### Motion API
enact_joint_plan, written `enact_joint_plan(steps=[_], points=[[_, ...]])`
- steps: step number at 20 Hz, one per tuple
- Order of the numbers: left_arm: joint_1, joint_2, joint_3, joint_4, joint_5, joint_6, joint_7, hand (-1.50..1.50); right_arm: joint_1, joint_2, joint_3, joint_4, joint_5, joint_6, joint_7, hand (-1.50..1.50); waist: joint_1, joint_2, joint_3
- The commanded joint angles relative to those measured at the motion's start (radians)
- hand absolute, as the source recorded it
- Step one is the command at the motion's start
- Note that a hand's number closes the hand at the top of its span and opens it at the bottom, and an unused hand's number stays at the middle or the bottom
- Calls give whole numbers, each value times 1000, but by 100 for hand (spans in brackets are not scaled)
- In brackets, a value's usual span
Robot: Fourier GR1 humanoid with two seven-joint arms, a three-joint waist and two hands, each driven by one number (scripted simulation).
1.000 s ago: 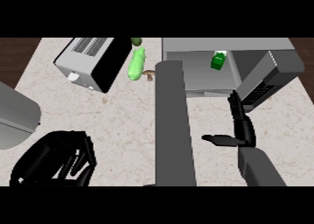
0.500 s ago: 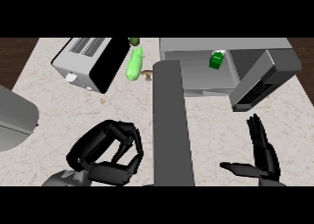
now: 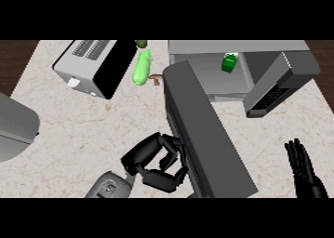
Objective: Pick up the milk, place it into the microwave and close the microwave
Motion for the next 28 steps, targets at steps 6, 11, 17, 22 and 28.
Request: enact_joint_plan(steps=[6,11,17,22,28], points=[[-151,-3,-262,377,120,388,-269,150,155,-25,33,-288,-119,161,55,-150,-22,9,0],[-246,-3,-383,421,303,510,-252,150,203,-39,60,-441,-163,189,139,-150,-56,13,-2],[-329,-3,-469,486,453,526,-245,150,184,-61,67,-558,-223,210,234,-150,-83,22,-2],[-359,-3,-491,409,570,604,-276,150,207,-86,96,-647,-250,244,307,-150,-121,27,-5],[-399,-3,-474,399,676,734,-319,150,191,-126,96,-705,-257,268,335,-150,-157,32,-6]])
